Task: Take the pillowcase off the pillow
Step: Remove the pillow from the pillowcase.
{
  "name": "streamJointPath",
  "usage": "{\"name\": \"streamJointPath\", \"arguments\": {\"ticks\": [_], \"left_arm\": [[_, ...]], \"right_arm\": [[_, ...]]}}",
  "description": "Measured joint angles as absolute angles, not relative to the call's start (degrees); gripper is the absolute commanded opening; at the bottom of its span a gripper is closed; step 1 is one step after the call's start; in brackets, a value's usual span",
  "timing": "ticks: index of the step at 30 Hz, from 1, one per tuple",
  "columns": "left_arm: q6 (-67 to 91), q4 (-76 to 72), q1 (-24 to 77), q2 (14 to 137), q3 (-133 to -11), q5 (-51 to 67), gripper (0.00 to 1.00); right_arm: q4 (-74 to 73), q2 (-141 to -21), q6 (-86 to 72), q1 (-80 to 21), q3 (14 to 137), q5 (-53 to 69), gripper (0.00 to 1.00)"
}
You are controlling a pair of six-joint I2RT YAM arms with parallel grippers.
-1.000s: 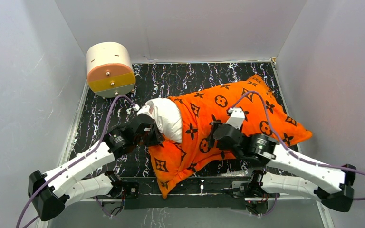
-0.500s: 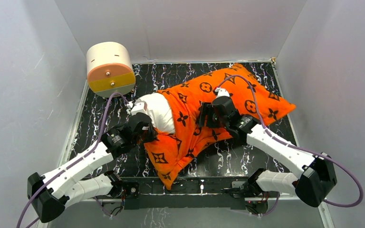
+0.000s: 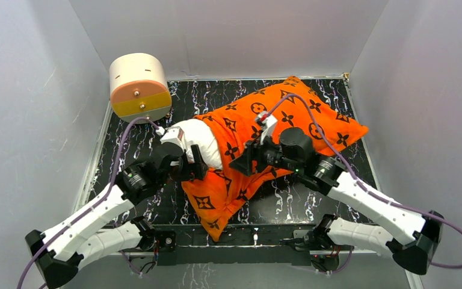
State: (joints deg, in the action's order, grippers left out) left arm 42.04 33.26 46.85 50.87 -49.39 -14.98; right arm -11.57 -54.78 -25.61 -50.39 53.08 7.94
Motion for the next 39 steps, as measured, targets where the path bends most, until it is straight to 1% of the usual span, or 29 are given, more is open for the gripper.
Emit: {"name": "streamJointPath", "arguments": {"ticks": [6, 9, 15, 18, 20, 23, 26, 30, 35, 39], "left_arm": [[42.0, 35.5, 46.9, 47.0, -54.0, -16.7, 0.98], [42.0, 37.8, 46.9, 47.8, -57.5, -20.0, 0.98], [41.0, 41.3, 46.7, 53.5, -64.6, -27.0, 0.98], [39.5, 41.2, 44.7, 55.4, -65.8, -27.5, 0.98], [37.9, 40.6, 41.2, 56.5, -66.2, -26.0, 0.98], [35.8, 39.4, 34.2, 58.3, -66.3, -21.4, 0.98], [34.1, 37.3, 27.9, 61.2, -66.1, -15.3, 0.98], [32.6, 34.7, 24.2, 65.2, -65.2, -9.0, 0.98], [31.6, 32.1, 22.2, 67.9, -64.2, -4.7, 0.98], [30.6, 30.7, 21.4, 68.8, -64.0, -1.6, 0.98]], "right_arm": [[-9.0, -64.0, -20.4, -60.2, 54.7, 9.6, 0.67], [-8.8, -67.7, -18.1, -63.7, 55.4, 9.3, 0.67], [-7.1, -73.5, -14.6, -65.0, 58.1, 4.6, 0.70], [-7.0, -76.6, -13.5, -65.0, 60.4, 1.6, 0.70], [-7.1, -78.6, -13.0, -65.0, 62.0, 0.3, 0.69], [-7.2, -81.8, -11.9, -65.0, 64.5, -1.0, 0.64], [-7.6, -83.8, -11.5, -65.1, 66.0, -1.5, 0.64], [-8.3, -85.6, -11.1, -65.2, 66.7, -2.0, 0.64], [-9.3, -86.0, -10.4, -65.3, 66.7, -0.2, 0.52], [-9.1, -86.0, -9.9, -64.9, 65.9, 4.4, 0.35]]}}
